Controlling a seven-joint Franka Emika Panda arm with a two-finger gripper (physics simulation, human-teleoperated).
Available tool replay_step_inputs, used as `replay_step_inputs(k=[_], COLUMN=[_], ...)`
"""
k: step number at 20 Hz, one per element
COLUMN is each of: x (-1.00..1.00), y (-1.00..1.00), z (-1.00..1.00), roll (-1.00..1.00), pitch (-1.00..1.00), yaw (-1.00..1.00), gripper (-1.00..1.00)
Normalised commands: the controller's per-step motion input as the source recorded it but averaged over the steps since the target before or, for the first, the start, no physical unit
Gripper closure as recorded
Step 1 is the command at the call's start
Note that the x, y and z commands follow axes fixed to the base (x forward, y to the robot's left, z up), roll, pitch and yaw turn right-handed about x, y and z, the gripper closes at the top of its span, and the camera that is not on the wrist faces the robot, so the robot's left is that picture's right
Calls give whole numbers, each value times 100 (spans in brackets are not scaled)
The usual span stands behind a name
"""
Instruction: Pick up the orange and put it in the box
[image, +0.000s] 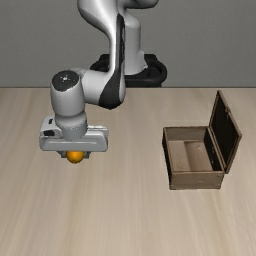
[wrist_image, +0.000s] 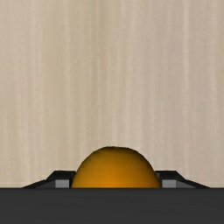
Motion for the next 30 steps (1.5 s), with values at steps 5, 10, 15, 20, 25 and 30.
replay_step_inputs(k=[5, 10, 15, 20, 25, 30], x=[0, 0, 0, 0, 0, 0], y=[0, 0, 0, 60, 100, 100], z=[100, 100, 100, 40, 0, 0], roll=[0, 0, 0, 0, 0, 0], pitch=[0, 0, 0, 0, 0, 0], yaw=[0, 0, 0, 0, 0, 0], gripper=[100, 100, 100, 100, 100, 100])
